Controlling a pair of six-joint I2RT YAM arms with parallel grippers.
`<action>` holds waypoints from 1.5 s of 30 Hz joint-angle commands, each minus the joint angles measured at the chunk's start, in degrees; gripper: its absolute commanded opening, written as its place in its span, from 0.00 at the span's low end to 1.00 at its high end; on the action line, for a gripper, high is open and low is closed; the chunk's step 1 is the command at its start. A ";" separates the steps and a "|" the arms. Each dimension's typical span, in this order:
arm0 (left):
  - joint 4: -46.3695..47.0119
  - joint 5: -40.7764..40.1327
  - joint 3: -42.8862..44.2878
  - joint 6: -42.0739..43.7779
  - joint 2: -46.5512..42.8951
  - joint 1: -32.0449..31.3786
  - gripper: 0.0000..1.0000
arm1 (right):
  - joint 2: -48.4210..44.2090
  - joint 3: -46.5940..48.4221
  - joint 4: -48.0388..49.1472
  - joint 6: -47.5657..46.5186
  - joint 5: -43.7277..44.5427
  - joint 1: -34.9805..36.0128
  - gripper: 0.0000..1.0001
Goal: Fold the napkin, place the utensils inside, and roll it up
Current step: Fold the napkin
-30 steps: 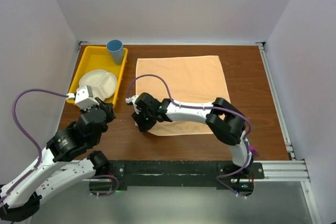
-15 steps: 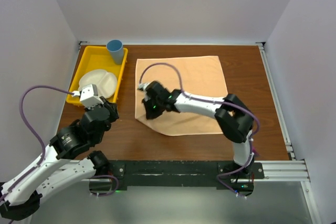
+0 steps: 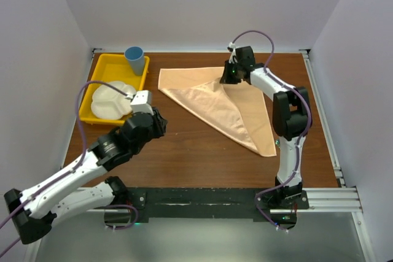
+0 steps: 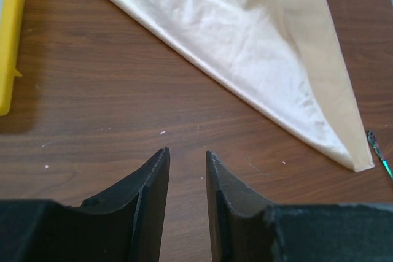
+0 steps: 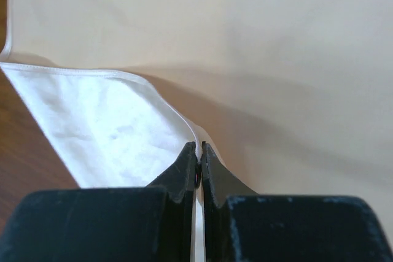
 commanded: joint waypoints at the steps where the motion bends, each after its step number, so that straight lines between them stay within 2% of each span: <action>1: 10.48 3.50 2.25 5.24 8.65 0.46 0.35 | 4.36 9.22 -2.54 -2.71 -3.15 -3.98 0.00; 5: 15.22 5.08 3.66 5.60 13.93 1.07 0.35 | 8.32 15.89 -4.74 -2.71 -3.24 -7.67 0.00; 11: 18.04 7.19 5.15 6.47 17.98 2.48 0.35 | 10.97 17.66 -2.81 -1.14 -3.33 -11.02 0.00; 28: 19.71 8.33 7.09 7.79 20.80 6.26 0.35 | 14.92 21.27 0.44 3.79 -0.96 -16.46 0.00; 45: 20.77 10.97 9.46 8.14 24.31 6.78 0.35 | 18.80 24.96 0.88 6.16 -1.93 -19.36 0.00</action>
